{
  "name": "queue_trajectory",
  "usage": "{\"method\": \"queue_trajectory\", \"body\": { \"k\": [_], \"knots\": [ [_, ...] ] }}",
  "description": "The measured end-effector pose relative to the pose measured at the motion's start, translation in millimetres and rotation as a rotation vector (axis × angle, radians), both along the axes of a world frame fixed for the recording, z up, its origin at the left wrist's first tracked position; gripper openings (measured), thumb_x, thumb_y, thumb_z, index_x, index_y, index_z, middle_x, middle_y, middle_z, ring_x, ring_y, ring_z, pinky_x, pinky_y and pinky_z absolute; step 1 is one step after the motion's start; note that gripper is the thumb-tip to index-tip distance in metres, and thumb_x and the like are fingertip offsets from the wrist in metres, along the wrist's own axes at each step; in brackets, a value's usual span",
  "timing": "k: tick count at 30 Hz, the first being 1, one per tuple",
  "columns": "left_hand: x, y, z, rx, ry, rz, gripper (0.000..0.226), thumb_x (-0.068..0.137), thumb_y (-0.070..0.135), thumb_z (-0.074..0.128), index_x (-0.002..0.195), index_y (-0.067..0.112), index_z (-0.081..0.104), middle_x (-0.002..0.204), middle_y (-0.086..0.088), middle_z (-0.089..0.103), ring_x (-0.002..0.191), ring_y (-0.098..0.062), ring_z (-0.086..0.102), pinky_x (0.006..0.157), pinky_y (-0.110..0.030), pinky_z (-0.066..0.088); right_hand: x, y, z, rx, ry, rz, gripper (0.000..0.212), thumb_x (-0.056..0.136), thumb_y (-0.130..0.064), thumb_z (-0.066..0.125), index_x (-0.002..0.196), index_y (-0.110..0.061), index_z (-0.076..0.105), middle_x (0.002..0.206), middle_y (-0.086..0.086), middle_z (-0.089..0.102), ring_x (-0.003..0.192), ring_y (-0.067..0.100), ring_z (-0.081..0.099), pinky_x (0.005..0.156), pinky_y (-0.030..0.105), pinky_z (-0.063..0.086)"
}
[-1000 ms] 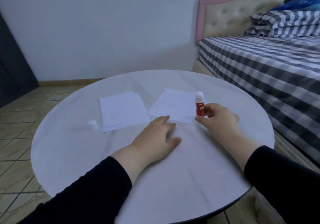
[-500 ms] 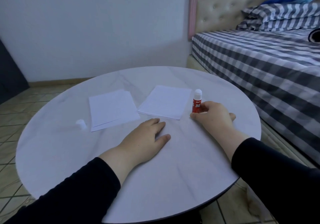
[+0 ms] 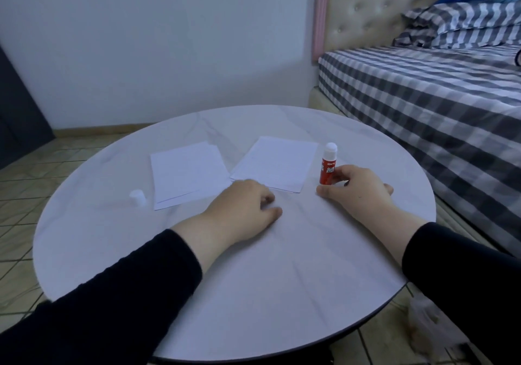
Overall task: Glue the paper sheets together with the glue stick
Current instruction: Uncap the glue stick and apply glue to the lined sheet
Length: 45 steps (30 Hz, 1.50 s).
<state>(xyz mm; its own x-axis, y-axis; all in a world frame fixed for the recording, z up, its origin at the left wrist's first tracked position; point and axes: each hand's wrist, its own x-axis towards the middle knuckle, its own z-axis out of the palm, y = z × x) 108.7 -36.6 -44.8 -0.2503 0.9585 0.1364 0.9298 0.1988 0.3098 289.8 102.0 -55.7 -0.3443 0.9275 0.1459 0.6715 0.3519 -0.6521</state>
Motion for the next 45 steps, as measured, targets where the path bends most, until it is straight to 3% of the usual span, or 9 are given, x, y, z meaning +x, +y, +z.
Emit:
{"method": "queue_trajectory", "body": {
  "k": [3, 9, 15, 21, 25, 28, 35, 42, 45],
  "knots": [
    [5.9, 28.0, -2.7, 0.128, -0.019, 0.032, 0.031, 0.088, 0.042, 0.062, 0.105, 0.016, 0.063, 0.113, 0.0, 0.058, 0.114, -0.018, 0.048, 0.089, -0.025, 0.039, -1.6, 5.1, -1.4, 0.02, 0.006, 0.013, 0.021, 0.081, -0.047, 0.068, 0.097, -0.033, 0.064, 0.085, -0.018, 0.063, 0.097, 0.012, 0.056, 0.084, 0.036, 0.025],
    [15.1, 61.7, -18.0, 0.069, -0.103, 0.037, 0.064, 0.084, 0.058, 0.06, 0.133, 0.018, 0.049, 0.138, 0.002, 0.048, 0.127, -0.017, 0.046, 0.101, -0.029, 0.038, -0.8, 15.2, -3.0, 0.028, 0.037, 0.01, 0.018, 0.081, -0.044, 0.07, 0.094, -0.033, 0.065, 0.081, -0.019, 0.062, 0.092, 0.011, 0.056, 0.087, 0.037, 0.027],
    [7.1, 54.4, -15.1, 0.131, -0.067, 0.015, 0.033, 0.089, 0.048, 0.06, 0.107, 0.021, 0.064, 0.108, 0.003, 0.062, 0.1, -0.018, 0.057, 0.085, -0.03, 0.046, -1.3, 16.9, -2.2, 0.032, 0.031, -0.01, 0.018, 0.081, -0.044, 0.068, 0.095, -0.032, 0.064, 0.083, -0.017, 0.063, 0.09, 0.011, 0.055, 0.084, 0.035, 0.026],
    [-2.1, 41.1, -12.1, 0.127, 0.328, -0.155, 0.03, 0.103, 0.034, 0.038, 0.101, 0.017, 0.062, 0.096, -0.001, 0.063, 0.09, -0.023, 0.057, 0.069, -0.032, 0.039, 0.1, 11.1, -0.8, 0.016, 0.035, -0.011, 0.017, 0.082, -0.043, 0.066, 0.094, -0.031, 0.064, 0.079, -0.016, 0.062, 0.091, 0.013, 0.055, 0.082, 0.034, 0.025],
    [-19.9, 24.5, -12.8, 0.408, 0.457, -0.237, 0.01, 0.082, 0.008, 0.054, 0.075, 0.014, 0.058, 0.063, -0.001, 0.055, 0.053, -0.025, 0.053, 0.045, -0.026, 0.03, 1.5, 7.5, 1.0, 0.023, 0.056, -0.024, 0.015, 0.082, -0.039, 0.067, 0.089, -0.026, 0.064, 0.08, -0.012, 0.064, 0.087, 0.015, 0.058, 0.089, 0.037, 0.033],
    [-31.4, 6.3, -12.3, 0.577, 0.444, -0.282, 0.008, 0.082, 0.006, 0.062, 0.084, 0.013, 0.058, 0.066, -0.001, 0.058, 0.053, -0.025, 0.053, 0.04, -0.028, 0.039, 4.3, 10.0, -1.0, 0.001, 0.158, -0.056, 0.013, 0.079, -0.037, 0.068, 0.084, -0.025, 0.064, 0.08, -0.007, 0.067, 0.083, 0.019, 0.062, 0.094, 0.046, 0.044],
    [-38.7, -59.7, -25.7, 0.372, 0.29, -0.472, 0.017, 0.097, 0.025, 0.049, 0.105, 0.018, 0.062, 0.09, 0.0, 0.071, 0.077, -0.021, 0.068, 0.058, -0.033, 0.054, 5.7, 3.1, 3.8, -0.05, 0.327, -0.01, 0.01, 0.084, -0.031, 0.069, 0.09, -0.024, 0.066, 0.087, -0.006, 0.066, 0.074, 0.007, 0.058, 0.061, 0.023, 0.04],
    [-24.9, -87.1, -6.4, 0.274, -0.119, -0.39, 0.03, 0.093, 0.044, 0.05, 0.094, 0.021, 0.069, 0.088, 0.008, 0.069, 0.086, -0.012, 0.064, 0.076, -0.036, 0.05, -0.9, -4.7, 4.6, -0.043, 0.24, 0.129, 0.008, 0.085, -0.025, 0.068, 0.092, -0.023, 0.065, 0.086, -0.001, 0.072, 0.073, 0.009, 0.062, 0.062, 0.021, 0.04],
    [-21.1, -60.6, -3.4, 0.17, -0.144, -0.256, 0.03, 0.095, 0.046, 0.049, 0.113, 0.029, 0.066, 0.127, 0.013, 0.061, 0.121, -0.006, 0.051, 0.102, -0.032, 0.04, -1.4, -5.7, 6.0, -0.039, 0.23, 0.142, 0.012, 0.086, -0.026, 0.067, 0.098, -0.027, 0.067, 0.089, -0.003, 0.072, 0.078, 0.008, 0.062, 0.065, 0.02, 0.041]
  ]
}}
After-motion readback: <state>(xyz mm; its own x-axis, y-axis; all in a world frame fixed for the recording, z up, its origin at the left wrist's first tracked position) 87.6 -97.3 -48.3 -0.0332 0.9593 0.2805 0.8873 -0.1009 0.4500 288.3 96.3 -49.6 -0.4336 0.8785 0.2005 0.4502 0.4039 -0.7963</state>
